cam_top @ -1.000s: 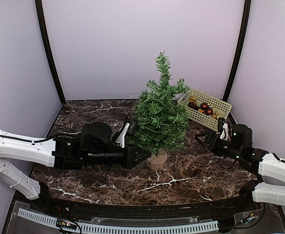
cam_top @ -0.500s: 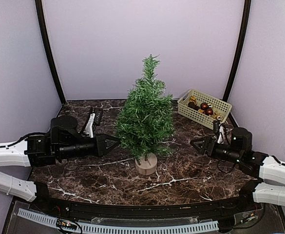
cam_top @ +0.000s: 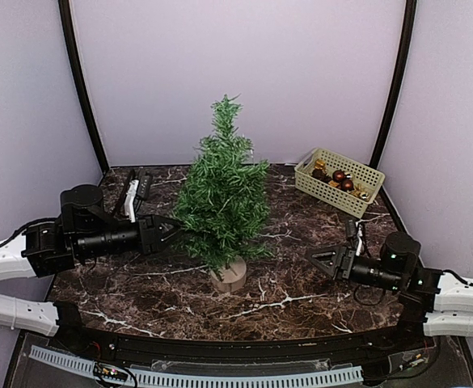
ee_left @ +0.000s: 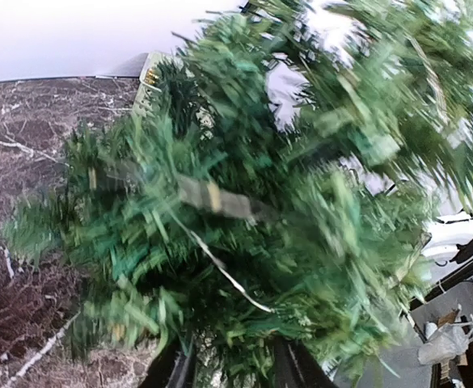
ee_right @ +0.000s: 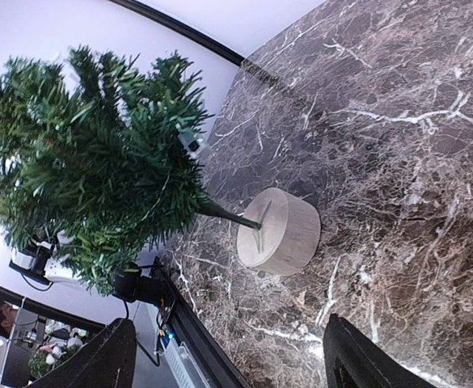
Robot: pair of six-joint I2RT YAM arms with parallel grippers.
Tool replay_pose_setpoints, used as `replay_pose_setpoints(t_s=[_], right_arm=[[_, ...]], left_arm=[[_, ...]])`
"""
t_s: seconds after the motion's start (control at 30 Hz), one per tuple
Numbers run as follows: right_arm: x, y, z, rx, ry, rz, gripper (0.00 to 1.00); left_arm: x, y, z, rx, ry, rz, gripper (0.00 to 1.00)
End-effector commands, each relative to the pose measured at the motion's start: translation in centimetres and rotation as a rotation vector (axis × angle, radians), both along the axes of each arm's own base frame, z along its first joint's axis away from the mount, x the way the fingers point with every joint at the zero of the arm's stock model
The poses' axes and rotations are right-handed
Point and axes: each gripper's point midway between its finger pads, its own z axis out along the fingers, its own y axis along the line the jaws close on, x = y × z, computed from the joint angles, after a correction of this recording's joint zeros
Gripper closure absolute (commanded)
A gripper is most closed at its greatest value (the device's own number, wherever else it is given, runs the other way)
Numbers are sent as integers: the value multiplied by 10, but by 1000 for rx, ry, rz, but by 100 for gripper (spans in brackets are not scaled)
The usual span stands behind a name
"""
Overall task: Decorate the small christmas tree
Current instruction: Move the Christmas tree to the center of the board.
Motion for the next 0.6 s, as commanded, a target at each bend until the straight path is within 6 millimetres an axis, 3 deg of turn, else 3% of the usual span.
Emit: replay_pose_setpoints(t_s=[0.0,0.2,0.57], right_arm=[[-4,12,9,47,-31,-11,21],[3,35,7,-8,-56,-10,31],[20,64,20,9,-124,4,45]], left_arm=[[-5,9,3,3,-1,2,62],[-1,29,-3,43,38,90,48],[-7,33,-3,5,51,84,42]])
